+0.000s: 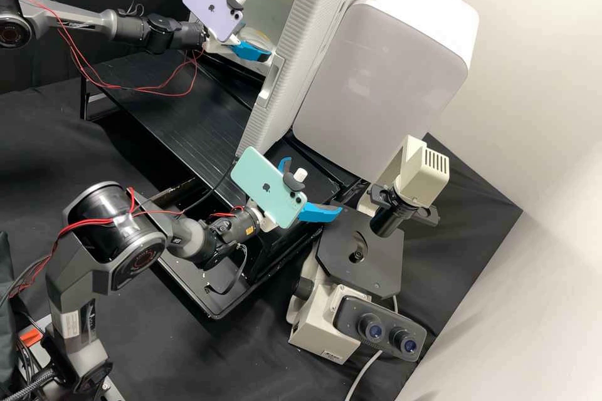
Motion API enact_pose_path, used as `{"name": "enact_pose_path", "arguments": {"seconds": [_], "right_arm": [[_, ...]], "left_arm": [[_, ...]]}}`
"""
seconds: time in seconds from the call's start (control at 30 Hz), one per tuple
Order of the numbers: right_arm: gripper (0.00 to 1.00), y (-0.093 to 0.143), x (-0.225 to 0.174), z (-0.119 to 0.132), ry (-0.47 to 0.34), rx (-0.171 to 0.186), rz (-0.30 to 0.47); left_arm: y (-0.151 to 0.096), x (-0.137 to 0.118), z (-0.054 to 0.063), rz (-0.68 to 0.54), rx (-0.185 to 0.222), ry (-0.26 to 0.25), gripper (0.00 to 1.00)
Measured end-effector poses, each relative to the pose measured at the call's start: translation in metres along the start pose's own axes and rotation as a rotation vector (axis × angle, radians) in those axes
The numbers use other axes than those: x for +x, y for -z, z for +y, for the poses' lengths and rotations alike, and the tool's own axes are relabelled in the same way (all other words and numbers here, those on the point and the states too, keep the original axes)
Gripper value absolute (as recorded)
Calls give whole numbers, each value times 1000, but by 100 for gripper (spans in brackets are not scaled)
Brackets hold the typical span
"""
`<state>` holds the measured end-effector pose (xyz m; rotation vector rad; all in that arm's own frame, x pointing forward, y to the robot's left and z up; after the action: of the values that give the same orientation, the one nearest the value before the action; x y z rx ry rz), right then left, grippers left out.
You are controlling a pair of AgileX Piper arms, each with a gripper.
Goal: Place the petri dish in the incubator
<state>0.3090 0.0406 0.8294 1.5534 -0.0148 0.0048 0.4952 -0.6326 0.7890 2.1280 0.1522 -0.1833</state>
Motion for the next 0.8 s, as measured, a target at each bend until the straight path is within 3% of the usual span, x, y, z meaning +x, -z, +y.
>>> {"name": "enact_pose_path", "arguments": {"seconds": [0.23,0.8], "right_arm": [[100,0,0,0,0,0,0],[100,0,0,0,0,0,0]], "left_arm": [[-6,11,-8,-32,-49,13,0],[7,36,-7,21,-63,-39,0]]}}
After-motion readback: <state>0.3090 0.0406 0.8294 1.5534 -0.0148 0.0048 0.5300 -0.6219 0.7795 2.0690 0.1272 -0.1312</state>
